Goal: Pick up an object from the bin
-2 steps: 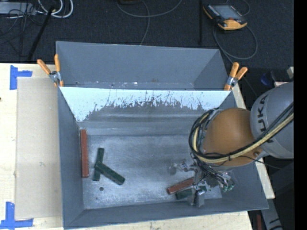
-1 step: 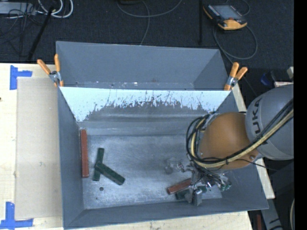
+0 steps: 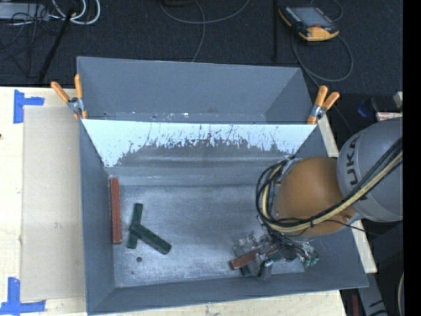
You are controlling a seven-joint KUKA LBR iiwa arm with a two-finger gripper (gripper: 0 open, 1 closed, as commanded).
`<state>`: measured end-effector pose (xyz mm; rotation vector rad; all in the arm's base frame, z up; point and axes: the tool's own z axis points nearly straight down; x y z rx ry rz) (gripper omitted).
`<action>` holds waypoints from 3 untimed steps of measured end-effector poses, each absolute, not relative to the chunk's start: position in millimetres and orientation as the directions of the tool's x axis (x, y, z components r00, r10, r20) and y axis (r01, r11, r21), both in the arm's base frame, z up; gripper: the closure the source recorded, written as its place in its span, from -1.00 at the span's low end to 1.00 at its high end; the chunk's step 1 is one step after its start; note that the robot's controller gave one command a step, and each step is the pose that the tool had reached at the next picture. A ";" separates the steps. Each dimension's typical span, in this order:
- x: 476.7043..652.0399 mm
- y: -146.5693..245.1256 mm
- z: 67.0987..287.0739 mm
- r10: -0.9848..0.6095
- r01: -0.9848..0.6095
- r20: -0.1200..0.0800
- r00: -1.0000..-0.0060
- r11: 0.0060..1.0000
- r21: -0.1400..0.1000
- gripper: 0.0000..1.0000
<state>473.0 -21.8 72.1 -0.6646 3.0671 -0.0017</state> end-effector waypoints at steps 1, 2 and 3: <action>475.3 -38.6 73.0 -0.609 -0.609 -0.015 -0.793 0.793 -0.004 1.00; 472.1 -37.1 231.1 -0.686 -0.686 -0.006 -0.727 0.727 -0.006 1.00; 470.7 -37.6 226.7 -0.683 -0.683 0.000 -0.730 0.730 0.002 -1.00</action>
Offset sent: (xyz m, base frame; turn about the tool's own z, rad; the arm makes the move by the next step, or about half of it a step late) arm -0.0019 -0.0207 -0.0021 -0.2283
